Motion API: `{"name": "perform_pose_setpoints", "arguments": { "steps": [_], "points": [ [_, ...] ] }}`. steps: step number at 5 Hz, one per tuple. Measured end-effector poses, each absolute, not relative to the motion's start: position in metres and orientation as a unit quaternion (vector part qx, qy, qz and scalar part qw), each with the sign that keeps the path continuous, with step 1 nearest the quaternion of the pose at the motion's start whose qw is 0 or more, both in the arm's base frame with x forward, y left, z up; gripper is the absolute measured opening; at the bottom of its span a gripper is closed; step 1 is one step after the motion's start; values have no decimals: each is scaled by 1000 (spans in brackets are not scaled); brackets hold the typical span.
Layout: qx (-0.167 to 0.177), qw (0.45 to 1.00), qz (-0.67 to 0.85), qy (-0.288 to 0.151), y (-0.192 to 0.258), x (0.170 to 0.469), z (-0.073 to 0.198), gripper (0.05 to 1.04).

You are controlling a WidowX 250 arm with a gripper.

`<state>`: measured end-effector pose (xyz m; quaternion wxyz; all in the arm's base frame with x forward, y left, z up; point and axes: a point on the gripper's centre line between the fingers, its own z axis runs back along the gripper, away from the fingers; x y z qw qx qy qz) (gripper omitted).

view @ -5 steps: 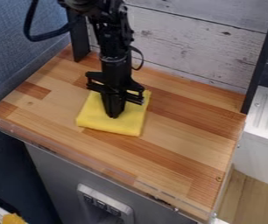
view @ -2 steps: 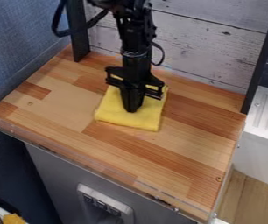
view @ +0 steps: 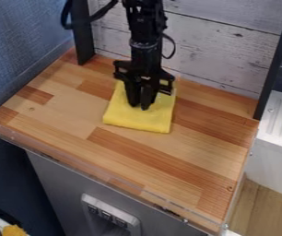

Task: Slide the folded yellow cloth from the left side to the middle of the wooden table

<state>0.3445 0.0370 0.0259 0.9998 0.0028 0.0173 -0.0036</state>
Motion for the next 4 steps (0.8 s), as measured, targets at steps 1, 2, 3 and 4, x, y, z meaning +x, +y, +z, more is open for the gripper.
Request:
{"name": "perform_pose_setpoints", "arguments": {
  "steps": [1, 2, 3, 4],
  "points": [
    [2, 1000, 2, 23, 58, 341, 38, 786],
    [-3, 1000, 2, 10, 78, 339, 61, 991],
    [-7, 1000, 2, 0, 97, 333, 81, 999],
    [-4, 1000, -2, -11, 109, 325, 101, 999]
  ]
}}
